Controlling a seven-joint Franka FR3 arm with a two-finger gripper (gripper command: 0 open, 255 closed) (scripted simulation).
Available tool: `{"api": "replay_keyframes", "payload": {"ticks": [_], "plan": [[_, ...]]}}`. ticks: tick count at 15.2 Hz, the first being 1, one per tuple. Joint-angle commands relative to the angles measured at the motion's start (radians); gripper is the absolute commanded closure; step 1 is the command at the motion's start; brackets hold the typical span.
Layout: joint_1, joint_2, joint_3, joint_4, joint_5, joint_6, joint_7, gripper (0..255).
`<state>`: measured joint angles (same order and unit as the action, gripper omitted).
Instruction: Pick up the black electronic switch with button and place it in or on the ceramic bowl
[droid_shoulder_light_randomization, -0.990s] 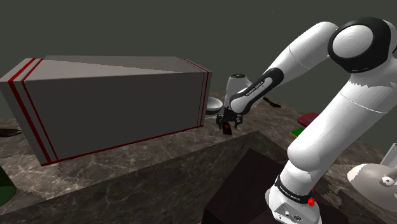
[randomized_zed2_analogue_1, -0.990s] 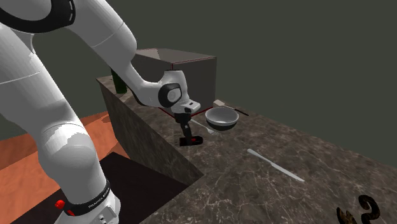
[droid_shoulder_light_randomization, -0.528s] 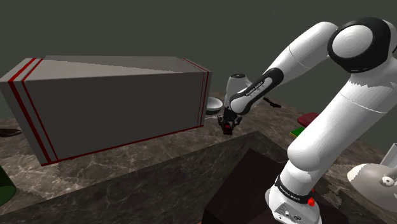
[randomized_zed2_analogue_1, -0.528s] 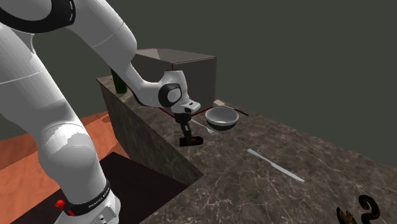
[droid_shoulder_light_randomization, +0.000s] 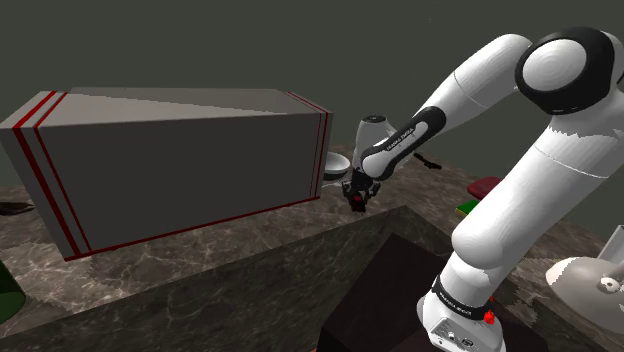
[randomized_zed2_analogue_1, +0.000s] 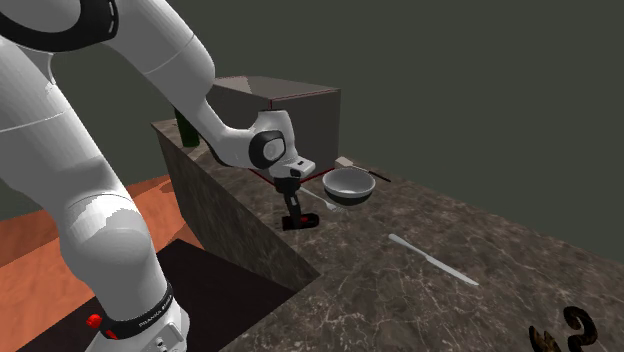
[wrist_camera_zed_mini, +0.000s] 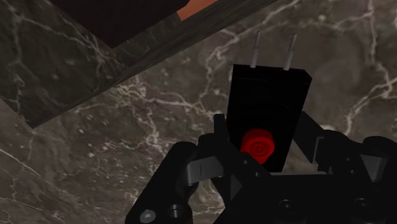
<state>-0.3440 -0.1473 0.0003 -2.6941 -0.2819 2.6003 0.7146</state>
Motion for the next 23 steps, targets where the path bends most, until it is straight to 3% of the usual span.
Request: {"api": "replay_keyframes", "payload": {"ticks": [1,23], "plan": [[0.002,-0.012,0.0,0.002,0.007,-0.016,-0.007,255],[0.035,-0.247,-0.007,0.122,0.093,-0.367,-0.098,255]]}}
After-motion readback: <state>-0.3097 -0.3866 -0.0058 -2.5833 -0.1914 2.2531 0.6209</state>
